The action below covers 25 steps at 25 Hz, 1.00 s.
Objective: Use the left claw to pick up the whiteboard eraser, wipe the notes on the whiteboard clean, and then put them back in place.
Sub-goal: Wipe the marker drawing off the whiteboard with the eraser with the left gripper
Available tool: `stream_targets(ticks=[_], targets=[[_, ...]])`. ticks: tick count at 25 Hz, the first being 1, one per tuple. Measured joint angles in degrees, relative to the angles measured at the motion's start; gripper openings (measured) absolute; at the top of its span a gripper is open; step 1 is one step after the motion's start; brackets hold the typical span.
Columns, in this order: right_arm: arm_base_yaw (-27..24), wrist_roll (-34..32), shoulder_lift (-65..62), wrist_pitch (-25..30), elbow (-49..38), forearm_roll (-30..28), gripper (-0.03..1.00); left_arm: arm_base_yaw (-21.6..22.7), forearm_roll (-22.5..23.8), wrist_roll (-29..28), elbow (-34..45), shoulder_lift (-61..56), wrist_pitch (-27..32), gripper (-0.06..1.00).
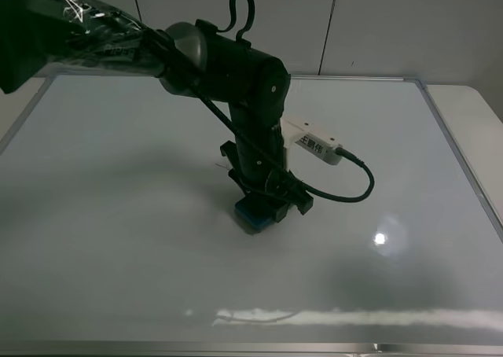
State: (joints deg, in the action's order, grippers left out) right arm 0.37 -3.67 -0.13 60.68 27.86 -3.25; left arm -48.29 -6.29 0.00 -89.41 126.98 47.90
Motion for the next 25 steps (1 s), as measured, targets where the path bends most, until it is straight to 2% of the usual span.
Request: stream_targets(ticks=[3,7,15,21,25], targets=[[0.00,0.00,0.00,0.00,0.00,0.00,0.99,-1.51,-0.25,0.00,0.00,0.00,0.73,0.55],[0.00,0.00,0.00,0.00,0.00,0.00,0.99,-1.23,-0.30,0.32,0.00,0.00,0.78,0.55],[0.00,0.00,0.00,0.00,0.00,0.00,0.99,5.07,-0.51,2.65,-0.56,0.87,-0.59,0.55],[0.00,0.00,0.00,0.00,0.00,0.00,0.99,9.66,-2.44,5.69,-9.56,5.97,4.88,0.55],[0.00,0.00,0.00,0.00,0.00,0.00,0.99,12.96,-2.33,7.81,-16.21,9.29,5.71,0.55]])
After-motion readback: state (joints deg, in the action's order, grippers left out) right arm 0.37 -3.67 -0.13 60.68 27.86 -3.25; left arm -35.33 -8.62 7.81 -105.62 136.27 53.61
